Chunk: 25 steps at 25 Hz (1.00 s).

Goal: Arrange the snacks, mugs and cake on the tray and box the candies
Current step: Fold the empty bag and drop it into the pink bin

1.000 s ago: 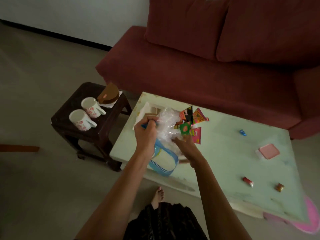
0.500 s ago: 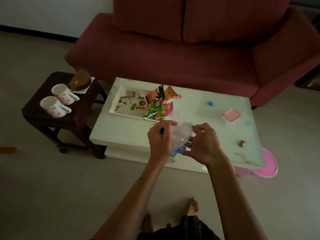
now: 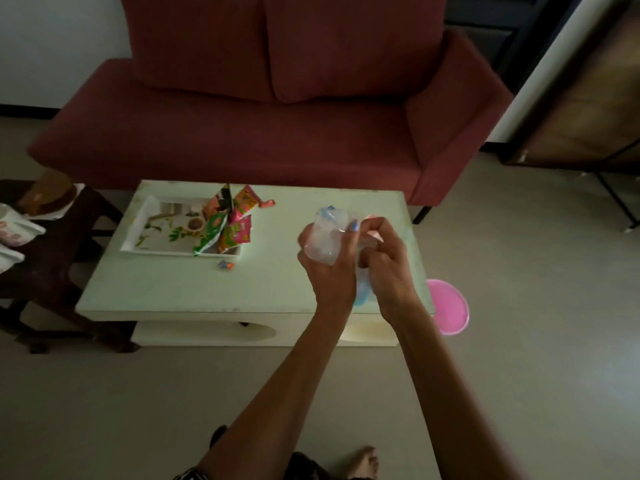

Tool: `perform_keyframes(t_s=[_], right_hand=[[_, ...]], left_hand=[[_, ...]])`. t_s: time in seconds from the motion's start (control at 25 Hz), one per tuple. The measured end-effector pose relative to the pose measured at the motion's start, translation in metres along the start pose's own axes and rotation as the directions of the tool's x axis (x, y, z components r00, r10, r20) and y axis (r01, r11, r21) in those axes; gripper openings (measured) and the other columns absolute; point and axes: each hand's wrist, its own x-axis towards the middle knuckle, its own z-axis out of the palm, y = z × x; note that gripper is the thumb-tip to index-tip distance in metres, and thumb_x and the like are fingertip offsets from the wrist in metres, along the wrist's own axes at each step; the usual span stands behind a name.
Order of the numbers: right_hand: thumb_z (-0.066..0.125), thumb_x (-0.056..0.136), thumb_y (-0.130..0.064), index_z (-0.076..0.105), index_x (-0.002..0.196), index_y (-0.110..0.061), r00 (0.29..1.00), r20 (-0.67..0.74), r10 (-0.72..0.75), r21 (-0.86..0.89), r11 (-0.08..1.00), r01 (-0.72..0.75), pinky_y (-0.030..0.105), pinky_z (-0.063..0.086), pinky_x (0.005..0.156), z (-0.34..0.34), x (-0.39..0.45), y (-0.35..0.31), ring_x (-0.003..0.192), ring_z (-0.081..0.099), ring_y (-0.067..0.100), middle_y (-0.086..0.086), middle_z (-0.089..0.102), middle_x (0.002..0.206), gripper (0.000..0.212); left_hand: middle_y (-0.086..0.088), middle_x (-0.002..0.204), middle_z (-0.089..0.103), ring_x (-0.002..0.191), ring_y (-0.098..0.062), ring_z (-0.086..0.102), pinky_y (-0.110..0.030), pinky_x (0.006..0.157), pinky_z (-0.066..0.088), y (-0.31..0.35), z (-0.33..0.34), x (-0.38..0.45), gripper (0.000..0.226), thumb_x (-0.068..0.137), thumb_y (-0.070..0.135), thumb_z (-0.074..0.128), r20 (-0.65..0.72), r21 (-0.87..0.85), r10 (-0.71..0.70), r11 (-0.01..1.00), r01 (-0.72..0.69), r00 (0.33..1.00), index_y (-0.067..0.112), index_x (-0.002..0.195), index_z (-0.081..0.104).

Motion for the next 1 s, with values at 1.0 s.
perform_keyframes(t_s=[1.0], right_hand=[[0.063, 0.088, -0.025, 0.063, 0.102, -0.004, 0.829, -0.142, 0.541, 0.44, 0.785, -0.436, 0.037, 0.059, 0.078, -0.278, 0.178, 0.089, 0.083, 0.072, 0.025, 0.017, 0.07, 0.095, 0.026]], left_hand=[[-0.011, 0.105, 0.066, 0.098, -0.017, 0.06, -0.015, 0.083, 0.051, -0.159, 0.263, 0.084, 0.019, 0.07, -0.017, 0.055, 0.342, 0.404, 0.197, 0.852, -0.333, 0.919, -0.005, 0.082, 0.063]])
